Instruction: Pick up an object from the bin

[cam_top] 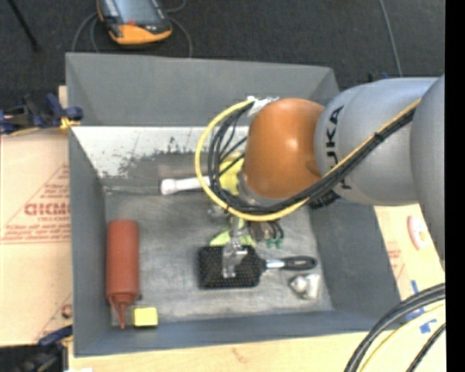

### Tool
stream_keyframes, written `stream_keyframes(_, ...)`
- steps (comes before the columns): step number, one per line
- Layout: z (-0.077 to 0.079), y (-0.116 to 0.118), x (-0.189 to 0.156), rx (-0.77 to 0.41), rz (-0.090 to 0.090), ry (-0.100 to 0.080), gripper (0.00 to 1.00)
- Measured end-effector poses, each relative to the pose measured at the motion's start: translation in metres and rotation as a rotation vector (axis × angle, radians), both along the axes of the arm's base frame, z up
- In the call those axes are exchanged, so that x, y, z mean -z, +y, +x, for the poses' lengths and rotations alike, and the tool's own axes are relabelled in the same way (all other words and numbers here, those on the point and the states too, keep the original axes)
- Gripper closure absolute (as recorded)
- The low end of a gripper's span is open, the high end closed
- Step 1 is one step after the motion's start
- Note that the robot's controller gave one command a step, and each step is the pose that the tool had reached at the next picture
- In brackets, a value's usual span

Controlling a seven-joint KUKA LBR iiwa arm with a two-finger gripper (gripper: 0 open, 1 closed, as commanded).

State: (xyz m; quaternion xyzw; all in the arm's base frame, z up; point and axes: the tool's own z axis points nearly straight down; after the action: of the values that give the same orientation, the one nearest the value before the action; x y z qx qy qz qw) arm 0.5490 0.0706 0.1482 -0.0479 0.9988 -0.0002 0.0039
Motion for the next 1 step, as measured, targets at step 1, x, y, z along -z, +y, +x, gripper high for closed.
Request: stream_keyframes(1, -0.0006, -0.0126, 0.0258, -0.127, -0.003, 0.01, 0.0)
